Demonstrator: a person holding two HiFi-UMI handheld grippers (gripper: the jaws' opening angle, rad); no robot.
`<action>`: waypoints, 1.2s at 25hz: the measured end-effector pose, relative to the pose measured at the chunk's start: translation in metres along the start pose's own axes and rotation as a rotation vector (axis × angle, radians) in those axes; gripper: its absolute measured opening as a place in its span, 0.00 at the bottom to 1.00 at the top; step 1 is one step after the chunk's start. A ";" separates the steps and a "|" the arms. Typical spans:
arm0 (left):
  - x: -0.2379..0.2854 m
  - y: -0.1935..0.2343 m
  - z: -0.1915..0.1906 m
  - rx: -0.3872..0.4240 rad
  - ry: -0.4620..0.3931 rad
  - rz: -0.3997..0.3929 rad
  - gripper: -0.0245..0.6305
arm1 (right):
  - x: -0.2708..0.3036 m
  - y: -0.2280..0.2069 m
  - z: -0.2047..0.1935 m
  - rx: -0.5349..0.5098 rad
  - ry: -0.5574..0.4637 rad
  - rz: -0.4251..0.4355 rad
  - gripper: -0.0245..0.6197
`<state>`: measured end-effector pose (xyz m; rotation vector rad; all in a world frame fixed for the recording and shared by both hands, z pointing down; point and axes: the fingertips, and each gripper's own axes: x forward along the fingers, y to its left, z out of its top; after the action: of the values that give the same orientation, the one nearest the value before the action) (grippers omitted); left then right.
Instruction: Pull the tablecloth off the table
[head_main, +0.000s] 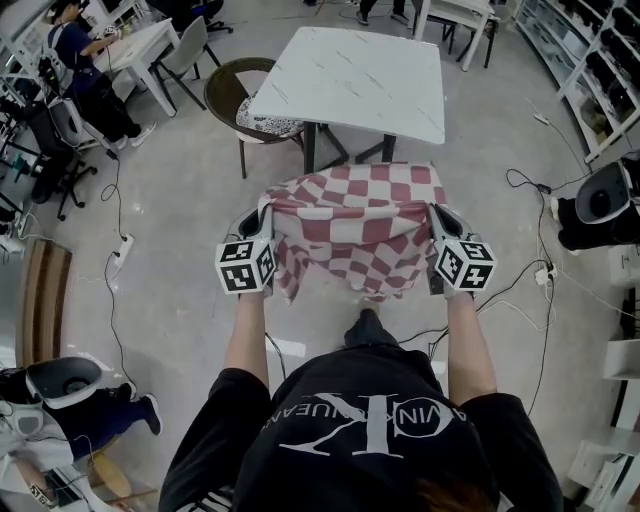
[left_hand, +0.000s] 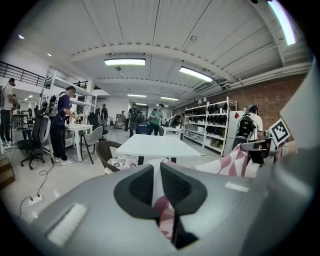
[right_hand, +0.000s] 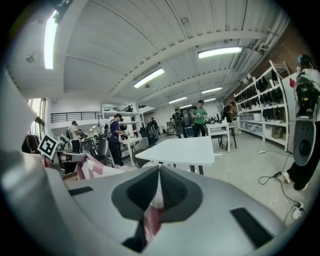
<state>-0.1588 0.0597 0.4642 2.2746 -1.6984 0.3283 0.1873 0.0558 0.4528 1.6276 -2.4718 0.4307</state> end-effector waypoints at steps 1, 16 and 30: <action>-0.004 0.001 0.002 0.008 -0.015 0.004 0.07 | -0.002 0.002 0.000 0.001 -0.004 0.003 0.06; -0.044 0.012 -0.003 0.034 -0.055 0.046 0.07 | -0.015 0.030 -0.006 0.001 -0.016 0.035 0.06; -0.068 0.017 0.048 0.106 -0.209 0.074 0.07 | -0.028 0.050 0.041 -0.075 -0.139 0.053 0.06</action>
<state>-0.1937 0.0992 0.3972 2.3990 -1.9124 0.2063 0.1538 0.0854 0.3984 1.6173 -2.6022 0.2347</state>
